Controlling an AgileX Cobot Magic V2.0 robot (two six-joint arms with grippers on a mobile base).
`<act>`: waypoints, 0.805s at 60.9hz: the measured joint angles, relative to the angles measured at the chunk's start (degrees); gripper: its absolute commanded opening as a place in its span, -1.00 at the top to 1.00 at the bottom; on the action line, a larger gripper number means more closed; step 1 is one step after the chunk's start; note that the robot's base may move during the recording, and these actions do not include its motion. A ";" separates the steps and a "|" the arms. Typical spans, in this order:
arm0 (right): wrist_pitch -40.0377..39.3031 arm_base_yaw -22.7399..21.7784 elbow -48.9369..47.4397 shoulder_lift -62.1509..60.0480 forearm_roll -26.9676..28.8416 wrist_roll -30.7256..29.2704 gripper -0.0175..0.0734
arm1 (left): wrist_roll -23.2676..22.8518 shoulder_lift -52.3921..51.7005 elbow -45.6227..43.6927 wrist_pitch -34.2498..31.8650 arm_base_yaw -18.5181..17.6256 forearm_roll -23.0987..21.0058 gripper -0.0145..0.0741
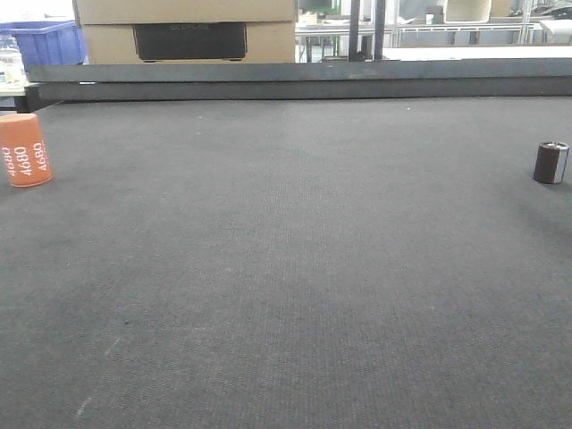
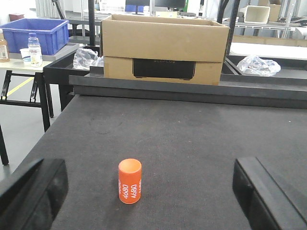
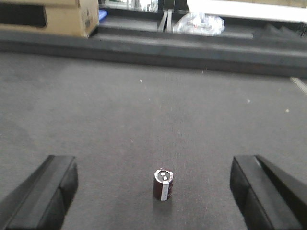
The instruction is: Place cylindrical capacitor in blue bin on shelf
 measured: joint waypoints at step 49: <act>-48.32 -2.92 -6.76 53.74 1.33 0.00 -0.54 | 0.00 0.00 0.00 0.00 0.00 -0.07 -0.70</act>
